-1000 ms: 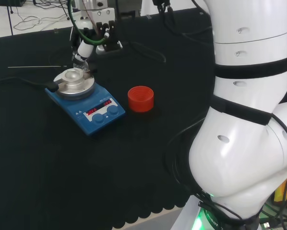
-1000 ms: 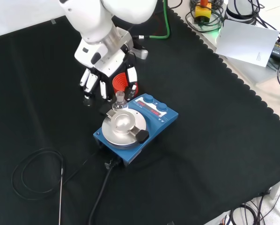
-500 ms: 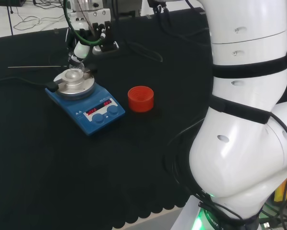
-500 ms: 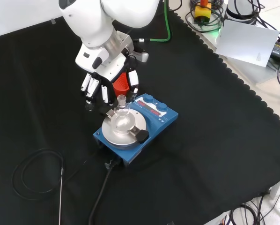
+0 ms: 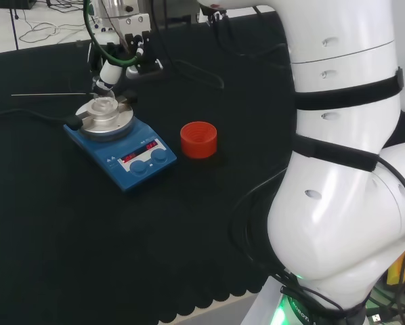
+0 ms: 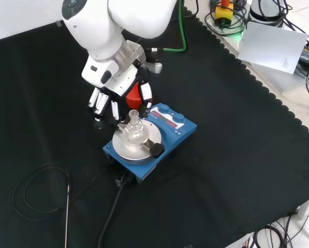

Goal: Place the round-bottom flask on the heater.

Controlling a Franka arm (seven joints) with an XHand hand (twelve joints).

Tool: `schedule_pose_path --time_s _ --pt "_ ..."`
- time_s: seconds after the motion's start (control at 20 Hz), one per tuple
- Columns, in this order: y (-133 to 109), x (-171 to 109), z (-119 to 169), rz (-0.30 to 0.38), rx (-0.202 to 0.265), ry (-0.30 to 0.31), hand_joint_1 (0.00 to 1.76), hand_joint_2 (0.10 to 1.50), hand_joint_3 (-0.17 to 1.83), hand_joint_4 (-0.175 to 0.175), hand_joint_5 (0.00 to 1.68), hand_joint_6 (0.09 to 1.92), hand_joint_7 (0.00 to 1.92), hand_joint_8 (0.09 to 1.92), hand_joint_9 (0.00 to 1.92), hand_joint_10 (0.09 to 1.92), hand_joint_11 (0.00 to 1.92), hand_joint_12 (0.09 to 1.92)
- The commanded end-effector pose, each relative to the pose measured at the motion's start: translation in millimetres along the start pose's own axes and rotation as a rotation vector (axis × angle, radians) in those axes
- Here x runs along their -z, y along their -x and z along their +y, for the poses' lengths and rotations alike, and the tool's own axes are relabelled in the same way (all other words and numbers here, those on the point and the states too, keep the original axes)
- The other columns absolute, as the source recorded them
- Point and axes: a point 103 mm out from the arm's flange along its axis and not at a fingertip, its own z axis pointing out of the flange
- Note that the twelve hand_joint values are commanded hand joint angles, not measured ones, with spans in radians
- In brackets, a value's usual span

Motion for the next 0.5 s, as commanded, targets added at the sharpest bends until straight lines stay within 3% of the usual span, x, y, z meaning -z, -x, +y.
schedule_pose_path --time_s 0.05,0.15,0.35,0.5 --pt "-4 -4 2 -0.003 0.008 -0.012 1.09 0.62 0.87 0.174 1.13 1.03 0.19 0.63 0.52 0.61 0.32 1.34" --pt "7 -4 -3 0.011 0.014 -0.002 1.09 0.62 0.87 0.174 1.13 1.03 0.19 0.63 0.52 0.61 0.32 1.34" --pt "3 -4 2 0.019 0.015 -0.007 1.09 0.63 0.85 0.175 1.12 1.03 0.19 0.63 0.52 0.61 0.32 1.34" --pt "3 -5 5 0.031 0.012 -0.012 1.07 0.74 0.64 0.175 1.1 0.96 0.18 0.64 0.5 0.62 0.3 1.35"
